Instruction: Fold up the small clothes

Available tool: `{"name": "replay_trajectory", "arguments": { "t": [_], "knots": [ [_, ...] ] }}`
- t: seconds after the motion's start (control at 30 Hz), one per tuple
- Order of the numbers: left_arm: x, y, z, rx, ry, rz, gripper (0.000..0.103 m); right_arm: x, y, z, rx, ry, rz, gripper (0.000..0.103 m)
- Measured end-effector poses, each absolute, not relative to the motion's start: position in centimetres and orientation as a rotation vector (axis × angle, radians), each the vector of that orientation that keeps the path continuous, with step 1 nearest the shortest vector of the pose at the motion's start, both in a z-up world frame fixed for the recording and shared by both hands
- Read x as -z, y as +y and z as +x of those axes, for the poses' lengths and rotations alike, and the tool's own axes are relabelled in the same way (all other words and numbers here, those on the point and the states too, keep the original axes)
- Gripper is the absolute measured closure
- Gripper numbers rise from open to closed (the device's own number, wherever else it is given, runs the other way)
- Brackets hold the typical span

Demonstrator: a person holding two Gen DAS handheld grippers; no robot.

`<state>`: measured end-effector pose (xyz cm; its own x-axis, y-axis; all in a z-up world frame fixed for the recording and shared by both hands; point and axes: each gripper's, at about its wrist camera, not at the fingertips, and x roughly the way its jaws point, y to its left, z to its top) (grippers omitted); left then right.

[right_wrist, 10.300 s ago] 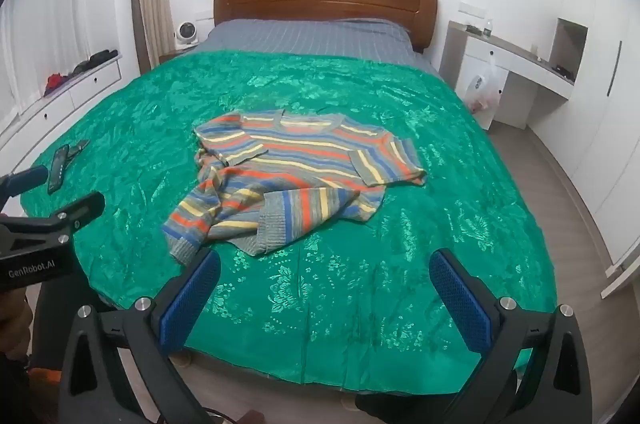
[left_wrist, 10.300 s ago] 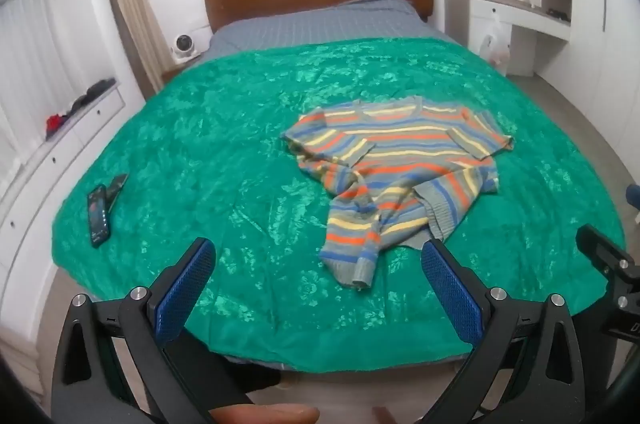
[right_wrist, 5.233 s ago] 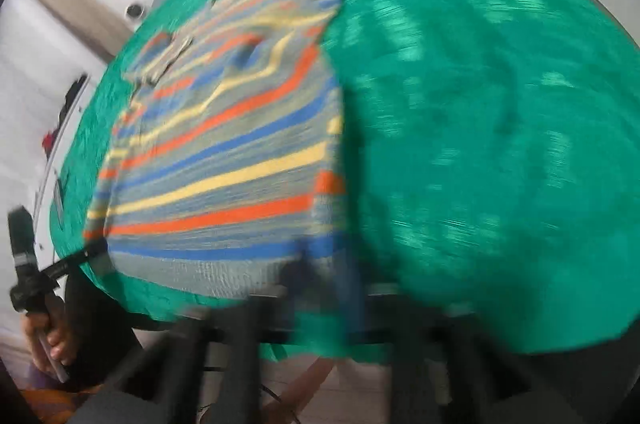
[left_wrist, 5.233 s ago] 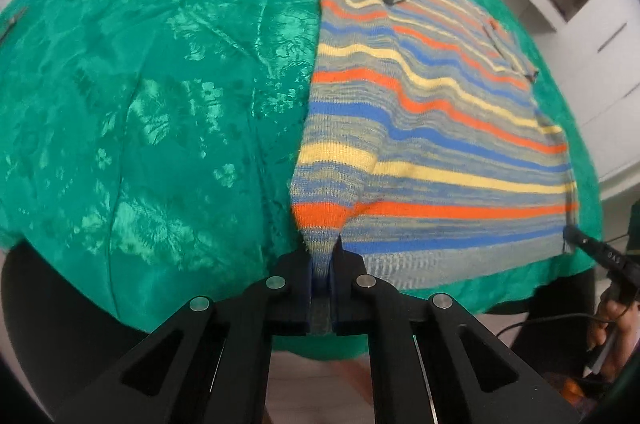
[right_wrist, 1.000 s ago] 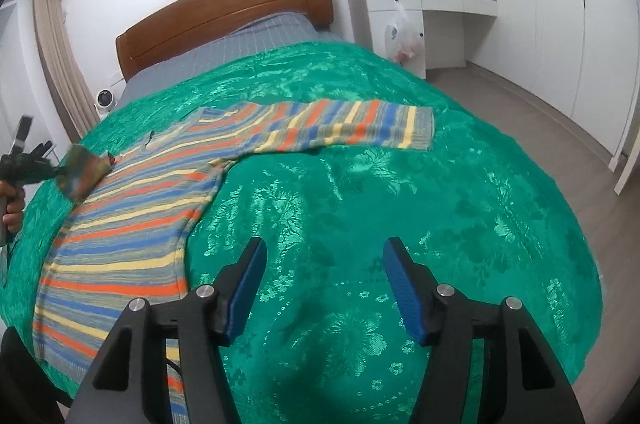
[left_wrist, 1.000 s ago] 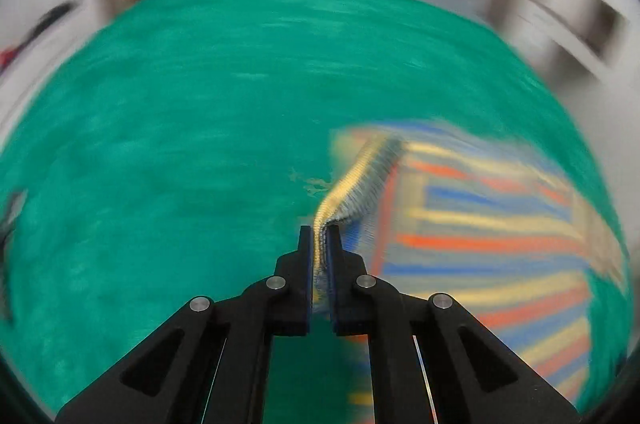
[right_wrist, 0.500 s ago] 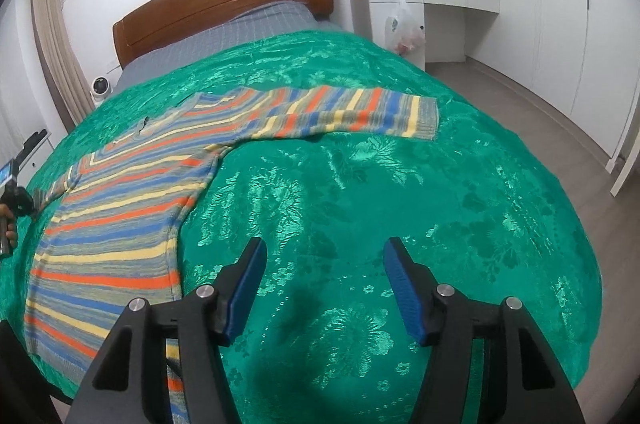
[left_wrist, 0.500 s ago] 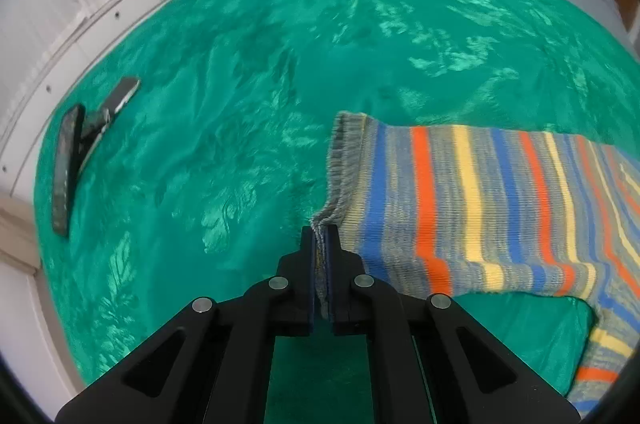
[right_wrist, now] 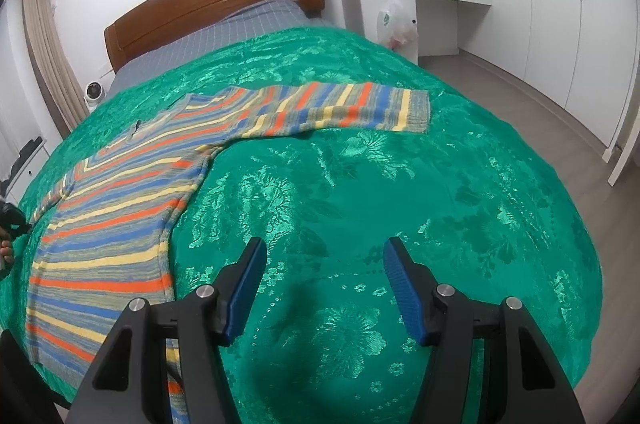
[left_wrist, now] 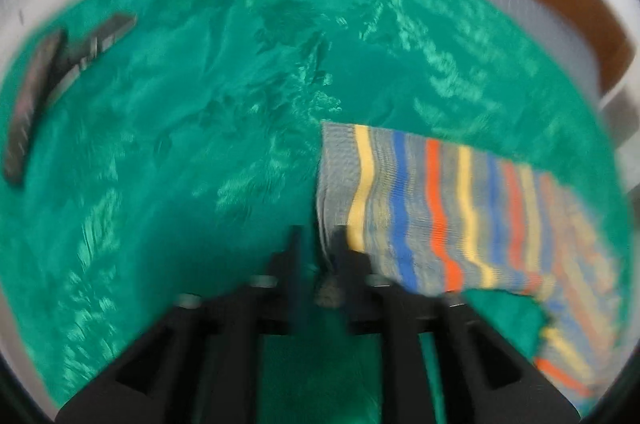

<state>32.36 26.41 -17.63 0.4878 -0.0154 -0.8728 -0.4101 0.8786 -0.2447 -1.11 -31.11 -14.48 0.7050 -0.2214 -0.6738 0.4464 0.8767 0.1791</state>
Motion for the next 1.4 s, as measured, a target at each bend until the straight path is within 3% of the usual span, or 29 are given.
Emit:
{"name": "replay_trajectory", "arguments": {
  "t": [0.07,0.23,0.27,0.3,0.33,0.67,0.77,0.83,0.9,0.93,0.97,1.17,1.4],
  "knots": [
    [16.6,27.1,31.2,-0.195,1.005,-0.505,0.047,14.3,-31.3,-1.5,0.394,0.681,0.350,0.036],
    [16.4,25.2,31.8,-0.094,1.033,-0.411,0.048,14.7,-31.4,-1.0,0.387,0.706,0.352,0.036],
    [16.7,24.8,32.1,-0.091,1.048,-0.382,0.060,14.6,-31.3,-0.9,0.387,0.707,0.349,0.036],
    [17.4,24.0,32.4,-0.099,1.075,-0.345,0.094,14.6,-31.2,-0.9,0.388,0.707,0.343,0.036],
    [17.9,23.6,32.7,-0.130,1.102,-0.302,0.101,14.5,-31.1,-0.9,0.389,0.706,0.338,0.036],
    [18.3,22.9,31.7,-0.323,1.114,-0.057,0.103,14.4,-31.0,-1.2,0.398,0.694,0.335,0.036],
    [17.7,22.1,30.5,-0.324,1.089,-0.043,0.097,14.3,-31.1,-1.4,0.403,0.683,0.339,0.036],
    [16.8,21.4,28.9,-0.288,1.056,-0.041,0.078,14.2,-31.4,-1.7,0.412,0.669,0.351,0.034],
    [16.1,19.9,26.8,-0.246,1.009,-0.020,0.027,14.2,-31.7,-1.8,0.423,0.665,0.365,0.031],
    [15.9,19.4,25.5,-0.227,0.977,-0.006,0.021,14.2,-31.9,-1.8,0.426,0.666,0.373,0.031],
    [15.9,18.5,24.2,-0.200,0.954,0.013,0.017,14.4,-32.0,-1.7,0.426,0.670,0.382,0.031],
    [19.5,15.7,21.5,-0.119,0.968,0.112,0.014,14.7,-32.7,-1.7,0.430,0.667,0.430,0.031],
    [20.3,17.0,20.5,-0.130,0.931,-0.001,0.001,15.9,-34.1,-1.8,0.464,0.701,0.517,0.031]
  ]
}}
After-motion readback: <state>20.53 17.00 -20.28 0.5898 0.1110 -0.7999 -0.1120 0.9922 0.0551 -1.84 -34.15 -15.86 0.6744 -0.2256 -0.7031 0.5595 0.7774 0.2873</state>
